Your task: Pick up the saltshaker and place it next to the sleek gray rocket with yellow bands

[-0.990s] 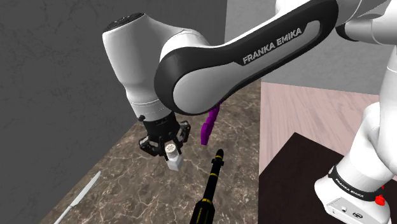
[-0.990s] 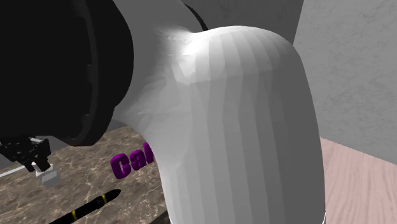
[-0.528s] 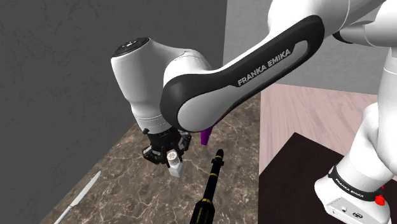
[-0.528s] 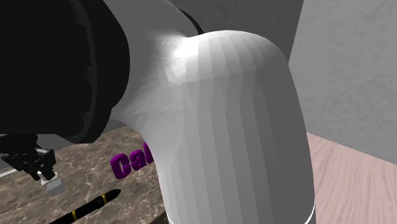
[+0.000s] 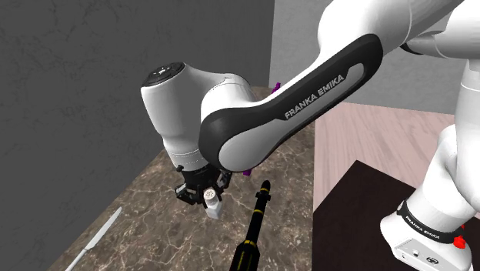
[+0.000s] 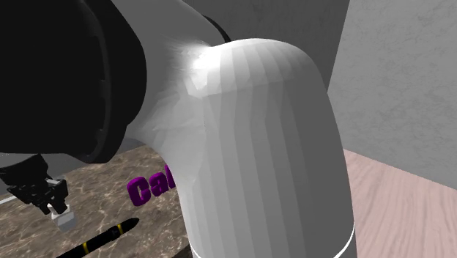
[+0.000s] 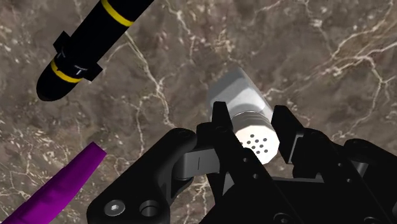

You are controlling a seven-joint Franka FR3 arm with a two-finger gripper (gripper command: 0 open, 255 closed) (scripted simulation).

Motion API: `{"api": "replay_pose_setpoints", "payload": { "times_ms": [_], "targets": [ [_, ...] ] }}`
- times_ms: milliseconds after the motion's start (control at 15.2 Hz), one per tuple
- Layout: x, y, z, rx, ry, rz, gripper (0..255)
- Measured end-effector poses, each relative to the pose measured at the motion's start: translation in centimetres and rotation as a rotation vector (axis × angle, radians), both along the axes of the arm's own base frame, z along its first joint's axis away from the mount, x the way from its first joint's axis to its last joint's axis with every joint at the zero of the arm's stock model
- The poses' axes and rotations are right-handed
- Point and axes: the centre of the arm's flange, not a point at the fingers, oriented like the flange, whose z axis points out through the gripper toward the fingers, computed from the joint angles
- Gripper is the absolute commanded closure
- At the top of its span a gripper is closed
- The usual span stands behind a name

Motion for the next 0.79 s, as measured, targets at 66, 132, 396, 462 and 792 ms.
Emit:
{"api": "replay_pose_setpoints", "payload": {
  "times_ms": [66,132,396,462,792],
  "targets": [
    [0.0,0.0,0.0,0.0,0.0,0.0,255],
    [0.0,0.0,0.0,0.0,0.0,0.0,255],
    [0.0,0.0,0.0,0.0,0.0,0.0,0],
    [0.0,0.0,0.0,0.0,0.0,0.0,0],
    [0.0,0.3,2.8,0.001,-0.001,0.0,0]
  ]
}}
